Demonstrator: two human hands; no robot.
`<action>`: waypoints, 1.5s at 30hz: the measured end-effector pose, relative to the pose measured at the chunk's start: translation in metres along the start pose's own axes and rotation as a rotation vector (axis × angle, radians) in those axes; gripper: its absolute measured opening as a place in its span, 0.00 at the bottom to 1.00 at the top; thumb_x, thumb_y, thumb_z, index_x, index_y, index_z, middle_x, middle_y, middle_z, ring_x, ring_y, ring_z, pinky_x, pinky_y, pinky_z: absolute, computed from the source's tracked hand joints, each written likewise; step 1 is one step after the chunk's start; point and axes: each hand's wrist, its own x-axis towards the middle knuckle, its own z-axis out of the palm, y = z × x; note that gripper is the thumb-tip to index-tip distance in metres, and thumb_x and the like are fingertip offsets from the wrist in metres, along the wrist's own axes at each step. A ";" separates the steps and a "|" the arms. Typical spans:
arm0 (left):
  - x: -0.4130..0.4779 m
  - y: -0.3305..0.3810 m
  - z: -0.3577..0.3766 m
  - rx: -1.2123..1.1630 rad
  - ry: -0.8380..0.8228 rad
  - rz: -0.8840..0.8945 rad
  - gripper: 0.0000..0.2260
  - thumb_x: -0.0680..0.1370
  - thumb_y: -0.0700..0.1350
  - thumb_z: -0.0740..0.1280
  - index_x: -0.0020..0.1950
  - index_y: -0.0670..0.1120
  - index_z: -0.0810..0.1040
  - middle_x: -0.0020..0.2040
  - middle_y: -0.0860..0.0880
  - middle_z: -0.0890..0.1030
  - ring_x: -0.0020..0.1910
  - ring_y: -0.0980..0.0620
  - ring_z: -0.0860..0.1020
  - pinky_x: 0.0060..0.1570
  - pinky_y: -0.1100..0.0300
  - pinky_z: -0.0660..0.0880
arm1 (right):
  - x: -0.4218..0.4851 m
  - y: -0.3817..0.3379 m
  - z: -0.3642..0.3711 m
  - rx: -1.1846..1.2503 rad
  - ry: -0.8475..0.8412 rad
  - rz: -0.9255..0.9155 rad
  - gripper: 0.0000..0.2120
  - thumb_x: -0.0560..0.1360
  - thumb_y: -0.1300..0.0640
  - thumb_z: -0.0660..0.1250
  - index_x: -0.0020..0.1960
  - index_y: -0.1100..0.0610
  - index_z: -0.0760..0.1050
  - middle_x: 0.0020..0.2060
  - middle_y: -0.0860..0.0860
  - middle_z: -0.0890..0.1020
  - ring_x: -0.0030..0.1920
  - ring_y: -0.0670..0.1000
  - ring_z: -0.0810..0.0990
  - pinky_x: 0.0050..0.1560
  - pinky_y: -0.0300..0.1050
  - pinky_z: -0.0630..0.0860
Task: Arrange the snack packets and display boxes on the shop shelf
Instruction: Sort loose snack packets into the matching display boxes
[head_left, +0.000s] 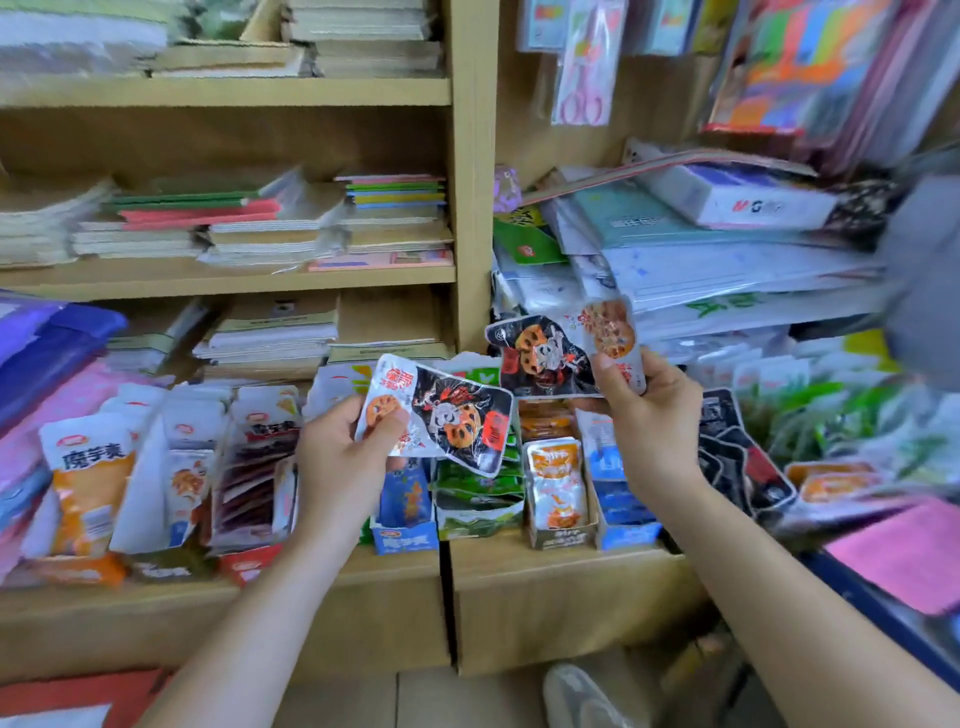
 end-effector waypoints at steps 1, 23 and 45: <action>-0.003 0.002 0.012 -0.003 0.002 0.006 0.05 0.79 0.40 0.70 0.44 0.44 0.83 0.42 0.41 0.83 0.32 0.56 0.79 0.34 0.52 0.82 | 0.004 -0.002 -0.017 -0.017 0.044 -0.020 0.07 0.79 0.58 0.69 0.51 0.61 0.82 0.35 0.40 0.83 0.38 0.43 0.82 0.46 0.46 0.81; -0.029 0.005 0.167 0.008 -0.064 0.080 0.06 0.79 0.45 0.71 0.42 0.53 0.80 0.39 0.56 0.84 0.35 0.53 0.83 0.31 0.60 0.78 | 0.056 0.037 -0.204 -1.046 -0.171 0.052 0.11 0.78 0.56 0.68 0.46 0.65 0.80 0.32 0.59 0.81 0.32 0.57 0.81 0.31 0.50 0.74; 0.010 0.049 0.249 0.209 -0.119 0.559 0.04 0.78 0.47 0.72 0.50 0.49 0.86 0.38 0.57 0.84 0.35 0.56 0.81 0.36 0.56 0.78 | 0.047 0.030 -0.210 -1.057 -0.219 0.065 0.11 0.72 0.61 0.73 0.35 0.65 0.75 0.26 0.58 0.73 0.27 0.50 0.67 0.28 0.42 0.61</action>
